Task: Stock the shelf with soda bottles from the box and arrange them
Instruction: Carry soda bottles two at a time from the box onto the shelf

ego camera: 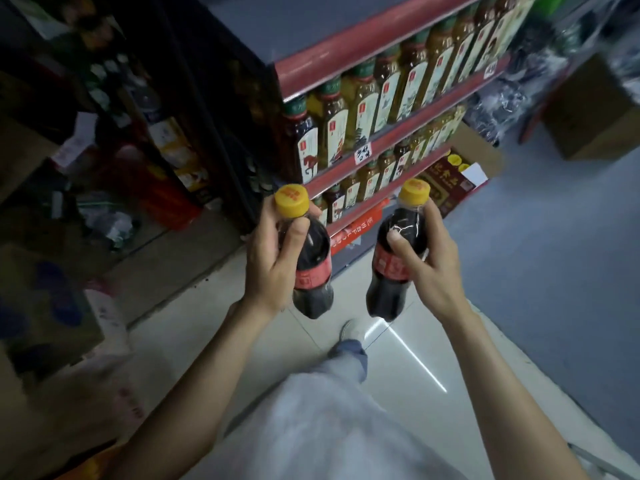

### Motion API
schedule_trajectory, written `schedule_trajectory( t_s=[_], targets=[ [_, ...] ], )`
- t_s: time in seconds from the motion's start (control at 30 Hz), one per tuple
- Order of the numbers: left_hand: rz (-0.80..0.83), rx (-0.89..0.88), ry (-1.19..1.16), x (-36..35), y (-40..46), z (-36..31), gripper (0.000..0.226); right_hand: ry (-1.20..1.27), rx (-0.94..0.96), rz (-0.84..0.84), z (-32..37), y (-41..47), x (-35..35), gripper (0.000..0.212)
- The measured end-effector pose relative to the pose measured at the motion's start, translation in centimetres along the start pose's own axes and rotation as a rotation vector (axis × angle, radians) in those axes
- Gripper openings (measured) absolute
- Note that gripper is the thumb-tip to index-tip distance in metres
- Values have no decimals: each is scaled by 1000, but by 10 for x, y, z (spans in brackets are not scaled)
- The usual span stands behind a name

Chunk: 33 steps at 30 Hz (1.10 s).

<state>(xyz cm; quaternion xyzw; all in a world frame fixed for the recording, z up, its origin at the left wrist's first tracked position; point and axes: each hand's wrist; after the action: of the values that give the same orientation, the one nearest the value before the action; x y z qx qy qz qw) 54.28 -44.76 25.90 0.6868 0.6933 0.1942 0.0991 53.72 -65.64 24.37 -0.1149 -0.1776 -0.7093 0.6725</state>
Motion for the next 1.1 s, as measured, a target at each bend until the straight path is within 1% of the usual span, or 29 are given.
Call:
schedule_trajectory(
  t_s=[0.07, 0.17, 0.27, 0.4, 0.53, 0.63, 0.73, 0.83, 0.9, 0.97, 1.03, 1.1],
  targets=[
    [-11, -9, 6, -23, 28, -4, 45, 9, 19, 26, 0, 34, 24, 59],
    [-58, -85, 84, -50, 70, -17, 43, 18, 84, 80, 6, 86, 59, 63],
    [-122, -166, 158, -74, 111, -38, 42, 69, 167, 140, 16, 136, 88, 61],
    [-213, -242, 212, -104, 162, -62, 31, 157, 271, 197, 28, 196, 122, 56],
    [-306, -297, 172, -134, 215, -88, 17, 272, 377, 261, 47, 252, 159, 56],
    [-405, -412, 222, -155, 255, -110, 13, 351, 468, 309, 63, 292, 188, 58],
    [-503, -544, 300, -169, 291, -130, 13, 391, 582, 311, 86, 328, 212, 54],
    [-622, -643, 371, -175, 328, -141, 14, 417, 689, 257, 109, 361, 224, 49],
    [-699, -634, 421, -177, 350, -142, 17, 432, 760, 196, 122, 379, 226, 52],
    [-741, -568, 458, -175, 369, -135, 29, 405, 821, 144, 133, 390, 223, 56],
    [-763, -497, 534, -177, 387, -123, 44, 381, 845, 120, 139, 402, 220, 59],
    [-774, -445, 600, -179, 403, -111, 51, 344, 832, 114, 140, 414, 215, 61]
  ],
)
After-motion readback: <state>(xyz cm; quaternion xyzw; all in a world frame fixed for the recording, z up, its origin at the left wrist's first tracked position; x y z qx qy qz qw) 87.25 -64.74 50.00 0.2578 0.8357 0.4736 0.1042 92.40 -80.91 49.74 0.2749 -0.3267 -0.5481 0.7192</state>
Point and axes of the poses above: each hand's wrist, its own y-axis towards the middle knuckle, its own x-axis out of the back of the hand, z = x × y, and after that the axes turned 2 degrees about -x, right-handed
